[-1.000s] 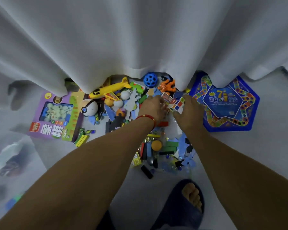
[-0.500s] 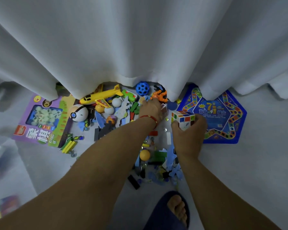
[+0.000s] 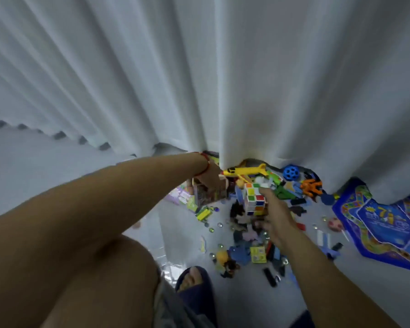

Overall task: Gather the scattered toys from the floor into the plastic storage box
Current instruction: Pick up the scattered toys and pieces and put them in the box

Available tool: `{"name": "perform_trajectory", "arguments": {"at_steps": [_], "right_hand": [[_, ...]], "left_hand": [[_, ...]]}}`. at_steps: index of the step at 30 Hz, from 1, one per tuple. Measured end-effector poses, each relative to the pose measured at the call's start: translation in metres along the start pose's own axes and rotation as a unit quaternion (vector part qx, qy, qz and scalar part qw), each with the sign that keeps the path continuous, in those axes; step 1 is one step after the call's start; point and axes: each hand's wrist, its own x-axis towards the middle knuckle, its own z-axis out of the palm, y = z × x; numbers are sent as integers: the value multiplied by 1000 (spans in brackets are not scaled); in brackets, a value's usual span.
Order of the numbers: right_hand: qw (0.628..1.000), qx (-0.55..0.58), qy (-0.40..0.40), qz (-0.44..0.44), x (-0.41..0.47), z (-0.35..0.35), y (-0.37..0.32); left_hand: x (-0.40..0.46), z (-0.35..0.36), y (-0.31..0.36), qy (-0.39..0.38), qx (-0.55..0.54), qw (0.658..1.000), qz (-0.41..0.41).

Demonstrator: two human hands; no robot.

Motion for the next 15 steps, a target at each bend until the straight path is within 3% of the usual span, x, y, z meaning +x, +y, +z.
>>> {"name": "perform_trajectory", "arguments": {"at_steps": [2, 4, 7, 11, 13, 15], "right_hand": [[993, -57, -100, -21, -27, 64, -7], [976, -85, -195, -38, -53, 125, -13], [948, -133, -285, -58, -88, 199, -20], [909, -267, -315, -60, -113, 243, -18], [891, -331, -298, -89, -113, 243, -19], [883, -362, -277, -113, -110, 233, -23]], "left_hand": [[-40, 13, -70, 68, -121, 989, -53], [-73, 31, -134, 148, -291, 940, -93], [-118, 63, -210, 227, -538, 801, -129], [-153, 106, -260, 217, -711, 655, -136], [-155, 119, -271, 235, -721, 636, -142], [-153, 123, -270, 268, -702, 644, -143]]}}
